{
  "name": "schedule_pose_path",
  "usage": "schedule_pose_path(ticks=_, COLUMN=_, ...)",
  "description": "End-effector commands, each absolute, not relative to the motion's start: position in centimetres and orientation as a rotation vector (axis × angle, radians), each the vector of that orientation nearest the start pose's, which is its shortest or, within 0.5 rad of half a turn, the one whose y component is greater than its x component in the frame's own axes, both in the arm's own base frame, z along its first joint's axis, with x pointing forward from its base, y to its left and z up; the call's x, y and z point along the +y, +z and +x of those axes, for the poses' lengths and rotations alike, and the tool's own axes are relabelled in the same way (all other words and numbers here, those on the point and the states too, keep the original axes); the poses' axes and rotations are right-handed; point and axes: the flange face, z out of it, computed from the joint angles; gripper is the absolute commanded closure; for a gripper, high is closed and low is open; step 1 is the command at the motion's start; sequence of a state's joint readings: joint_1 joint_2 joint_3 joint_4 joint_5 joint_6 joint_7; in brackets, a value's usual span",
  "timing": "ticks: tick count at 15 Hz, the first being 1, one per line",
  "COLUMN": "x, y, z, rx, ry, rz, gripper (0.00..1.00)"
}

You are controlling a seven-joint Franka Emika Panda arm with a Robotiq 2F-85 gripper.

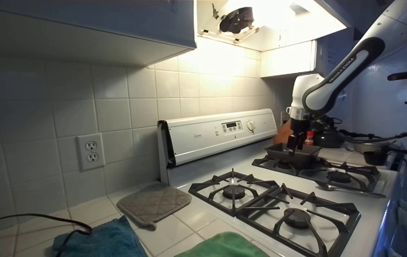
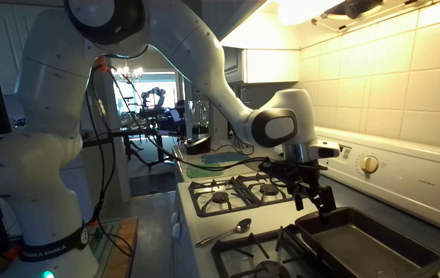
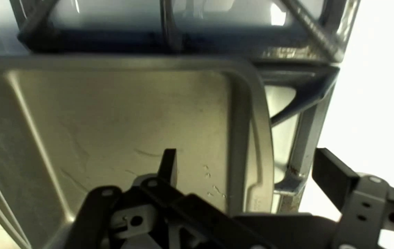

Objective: Put the baking tray on the stove, then place the spoon in it

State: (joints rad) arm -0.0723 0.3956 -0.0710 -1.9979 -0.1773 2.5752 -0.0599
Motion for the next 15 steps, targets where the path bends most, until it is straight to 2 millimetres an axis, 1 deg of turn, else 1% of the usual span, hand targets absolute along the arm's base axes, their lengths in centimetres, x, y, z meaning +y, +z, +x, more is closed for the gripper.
schedule_pose_path(ticks=1, x=-8.8, y=30.6, z=57.7, rx=-0.133, ry=-0.061, rz=-3.25, gripper=0.0)
schedule_pose_path(ticks=3, x=-8.8, y=31.8, z=55.9, rx=-0.173, ry=0.04, rz=-3.228, gripper=0.0)
schedule_pose_path(ticks=5, x=-8.3, y=32.4, z=53.9, rx=-0.213, ry=0.14, rz=-3.201, gripper=0.0)
schedule_pose_path(ticks=8, x=-7.2, y=32.3, z=50.8, rx=-0.262, ry=0.284, rz=-3.178, gripper=0.0)
schedule_pose_path(ticks=11, x=-5.5, y=31.2, z=48.5, rx=-0.285, ry=0.363, rz=-3.179, gripper=0.0)
schedule_pose_path(ticks=12, x=-4.9, y=30.5, z=48.1, rx=-0.284, ry=0.37, rz=-3.178, gripper=0.0)
schedule_pose_path(ticks=15, x=-2.9, y=28.8, z=46.4, rx=-0.352, ry=0.43, rz=-3.152, gripper=0.0)
